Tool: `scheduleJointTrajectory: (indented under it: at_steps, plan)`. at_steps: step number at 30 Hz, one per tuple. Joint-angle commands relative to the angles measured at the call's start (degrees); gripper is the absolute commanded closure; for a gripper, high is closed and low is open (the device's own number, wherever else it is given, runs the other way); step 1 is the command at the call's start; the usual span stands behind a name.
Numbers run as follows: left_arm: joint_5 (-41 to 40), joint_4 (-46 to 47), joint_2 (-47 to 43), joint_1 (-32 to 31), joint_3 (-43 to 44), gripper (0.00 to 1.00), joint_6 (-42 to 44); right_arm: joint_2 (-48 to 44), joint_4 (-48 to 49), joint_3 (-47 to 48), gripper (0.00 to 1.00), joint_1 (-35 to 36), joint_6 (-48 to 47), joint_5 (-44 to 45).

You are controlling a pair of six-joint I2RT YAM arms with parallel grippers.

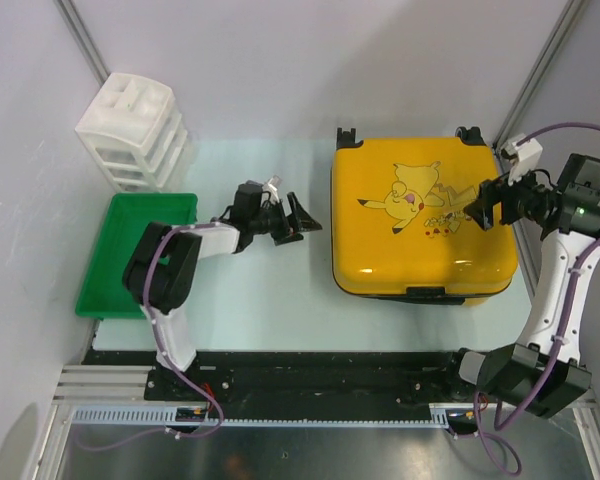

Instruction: Open, take out, and arrange the luggage

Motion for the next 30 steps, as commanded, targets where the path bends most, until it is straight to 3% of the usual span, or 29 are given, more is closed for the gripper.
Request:
scheduleJointTrajectory:
  at_steps: [1,9,15,20,26,30]
  plan:
    - [3.3,0.0,6.0,-0.5,6.4,0.06,1.7,-3.7,-10.1,1.4,0.18,3.8,-4.1,-1.0]
    - [8.3,1.6,9.1,-4.7,12.9,0.07,-0.2,-8.7,-15.9,0.3,0.18,16.6,-5.5,3.0]
    - [10.0,2.7,0.4,-5.6,11.1,0.08,-3.5,-12.4,-15.1,-1.8,0.18,26.2,-4.0,10.7]
    - [8.3,-1.9,-5.9,-8.4,12.9,0.08,-1.4,-13.9,-10.7,-1.6,0.18,39.2,-2.1,22.2]
    - [7.5,-4.9,-5.0,-10.6,17.7,0.08,-2.4,-15.8,-4.8,-0.9,0.17,43.9,2.5,25.7]
    - [6.1,-5.1,-5.1,-10.0,15.1,0.08,-3.9,-15.0,-6.2,-1.2,0.18,44.1,3.4,27.6]
